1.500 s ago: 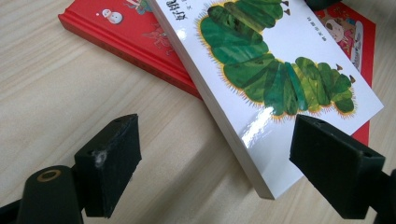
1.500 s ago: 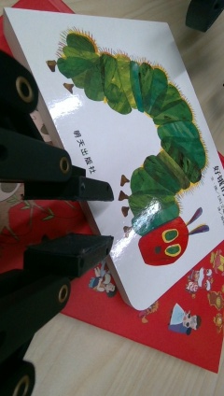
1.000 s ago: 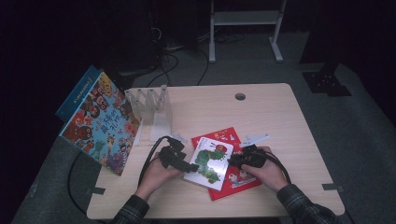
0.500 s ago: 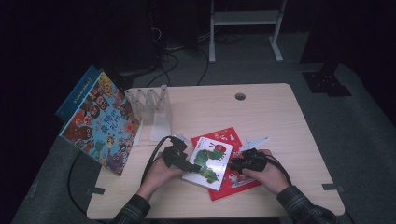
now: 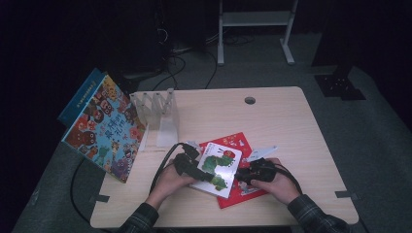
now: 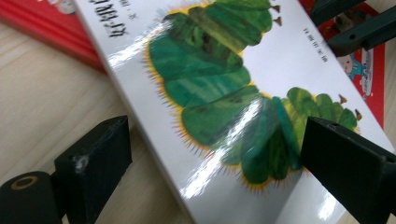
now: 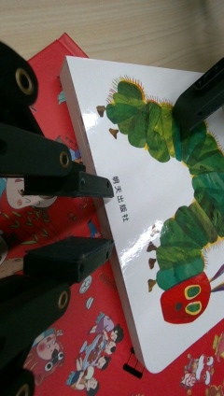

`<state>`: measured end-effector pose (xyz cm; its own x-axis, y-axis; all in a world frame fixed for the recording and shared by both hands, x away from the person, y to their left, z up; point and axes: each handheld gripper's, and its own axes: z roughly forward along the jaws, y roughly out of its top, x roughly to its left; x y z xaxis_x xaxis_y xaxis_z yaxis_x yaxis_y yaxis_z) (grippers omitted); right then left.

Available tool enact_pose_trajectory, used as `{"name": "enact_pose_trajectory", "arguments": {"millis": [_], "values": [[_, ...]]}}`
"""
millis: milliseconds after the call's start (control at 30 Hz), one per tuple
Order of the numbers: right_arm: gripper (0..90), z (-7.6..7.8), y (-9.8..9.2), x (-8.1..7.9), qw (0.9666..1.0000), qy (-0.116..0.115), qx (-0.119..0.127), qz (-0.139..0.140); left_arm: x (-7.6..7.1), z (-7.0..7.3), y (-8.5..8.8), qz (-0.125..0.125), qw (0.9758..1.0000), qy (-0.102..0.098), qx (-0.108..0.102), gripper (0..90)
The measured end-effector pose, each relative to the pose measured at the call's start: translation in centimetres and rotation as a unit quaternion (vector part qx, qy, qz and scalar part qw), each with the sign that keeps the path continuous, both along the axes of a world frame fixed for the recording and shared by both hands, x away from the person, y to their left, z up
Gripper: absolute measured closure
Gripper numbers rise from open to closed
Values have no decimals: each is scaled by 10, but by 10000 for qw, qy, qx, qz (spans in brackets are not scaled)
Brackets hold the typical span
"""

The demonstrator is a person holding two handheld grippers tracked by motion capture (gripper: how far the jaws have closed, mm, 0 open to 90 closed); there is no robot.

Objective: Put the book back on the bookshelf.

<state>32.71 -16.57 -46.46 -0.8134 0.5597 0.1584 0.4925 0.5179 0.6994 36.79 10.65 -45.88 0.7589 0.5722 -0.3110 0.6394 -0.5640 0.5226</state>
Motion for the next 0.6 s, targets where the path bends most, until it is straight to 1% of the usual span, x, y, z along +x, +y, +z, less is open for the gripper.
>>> {"name": "enact_pose_trajectory", "arguments": {"millis": [133,200,267,333,367,433,467,500,567,600], "values": [[684,0,1,0,10000,-4,-16,13,0,0,-4,33,10000,16,64,45],[687,0,1,0,10000,0,-29,7,1,1,-5,132,9998,132,53,37],[688,0,2,0,10000,-43,-51,23,2,2,-5,166,9997,188,79,43],[688,0,2,0,10000,-48,-53,26,3,3,-4,194,9995,255,54,52],[688,0,2,0,10000,-38,-51,23,4,3,-4,204,9994,292,21,59],[688,0,2,0,10000,-44,-53,27,5,4,-3,207,9993,302,-5,67],[687,0,2,0,10000,-49,-54,28,5,5,-2,222,9993,294,-54,67],[686,0,2,0,10000,-42,-59,26,4,6,-2,289,9990,312,-102,68],[682,0,1,0,10000,-35,-62,25,4,10,-1,338,9988,273,-236,74],[680,0,1,0,10000,-42,-69,32,3,12,0,337,9988,212,-293,88]]}}
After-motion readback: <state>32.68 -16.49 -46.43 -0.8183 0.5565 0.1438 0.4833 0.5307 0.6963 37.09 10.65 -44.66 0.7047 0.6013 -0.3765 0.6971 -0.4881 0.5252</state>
